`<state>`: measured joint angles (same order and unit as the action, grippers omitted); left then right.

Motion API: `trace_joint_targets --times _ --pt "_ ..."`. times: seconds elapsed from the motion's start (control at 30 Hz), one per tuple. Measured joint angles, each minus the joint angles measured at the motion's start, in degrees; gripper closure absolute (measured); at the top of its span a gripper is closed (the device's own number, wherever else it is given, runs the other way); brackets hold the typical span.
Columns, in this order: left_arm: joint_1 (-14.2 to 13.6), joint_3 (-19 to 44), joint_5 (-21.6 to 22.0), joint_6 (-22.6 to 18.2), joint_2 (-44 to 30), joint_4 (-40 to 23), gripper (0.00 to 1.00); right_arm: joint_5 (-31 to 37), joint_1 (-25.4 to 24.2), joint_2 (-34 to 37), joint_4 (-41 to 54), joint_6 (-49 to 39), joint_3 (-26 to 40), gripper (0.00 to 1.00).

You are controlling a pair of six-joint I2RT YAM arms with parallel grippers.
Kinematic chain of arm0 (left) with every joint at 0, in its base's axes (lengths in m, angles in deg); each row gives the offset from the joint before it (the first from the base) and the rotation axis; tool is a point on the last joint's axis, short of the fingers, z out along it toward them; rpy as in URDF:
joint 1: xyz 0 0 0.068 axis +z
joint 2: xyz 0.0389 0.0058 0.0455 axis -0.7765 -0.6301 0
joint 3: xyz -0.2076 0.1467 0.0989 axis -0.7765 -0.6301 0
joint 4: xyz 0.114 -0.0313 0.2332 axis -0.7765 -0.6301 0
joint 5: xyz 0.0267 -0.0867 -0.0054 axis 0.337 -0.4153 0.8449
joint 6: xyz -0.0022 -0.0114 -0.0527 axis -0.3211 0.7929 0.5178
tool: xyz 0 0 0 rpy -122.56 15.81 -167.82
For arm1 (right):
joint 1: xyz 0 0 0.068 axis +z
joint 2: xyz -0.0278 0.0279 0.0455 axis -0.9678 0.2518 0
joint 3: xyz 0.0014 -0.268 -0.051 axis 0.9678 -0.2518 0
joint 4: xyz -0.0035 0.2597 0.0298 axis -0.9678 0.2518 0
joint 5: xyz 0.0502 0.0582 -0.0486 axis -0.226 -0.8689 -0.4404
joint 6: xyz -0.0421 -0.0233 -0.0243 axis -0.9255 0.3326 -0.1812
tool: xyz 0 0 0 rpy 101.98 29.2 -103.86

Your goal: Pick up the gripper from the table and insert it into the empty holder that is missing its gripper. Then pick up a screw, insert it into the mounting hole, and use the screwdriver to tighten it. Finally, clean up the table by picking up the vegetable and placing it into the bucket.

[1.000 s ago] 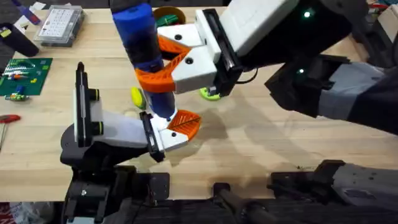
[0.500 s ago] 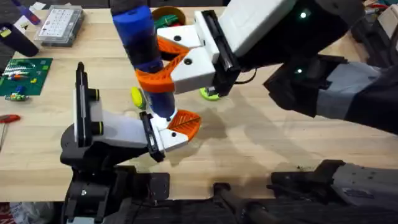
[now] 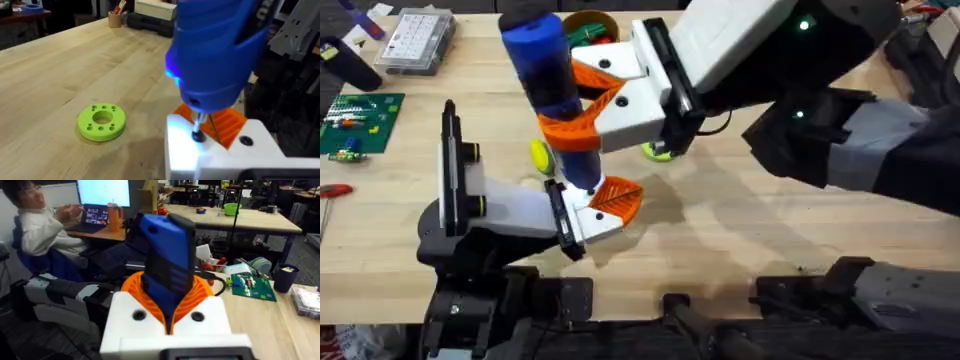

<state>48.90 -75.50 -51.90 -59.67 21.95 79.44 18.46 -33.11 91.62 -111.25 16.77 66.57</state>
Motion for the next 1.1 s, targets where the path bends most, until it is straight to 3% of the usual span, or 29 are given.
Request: trace_joint_targets --times 1.1 --pt "0.0 0.0 0.0 0.0 0.0 0.0 0.996 0.0 0.7 0.0 0.4 -0.7 0.0 0.987"
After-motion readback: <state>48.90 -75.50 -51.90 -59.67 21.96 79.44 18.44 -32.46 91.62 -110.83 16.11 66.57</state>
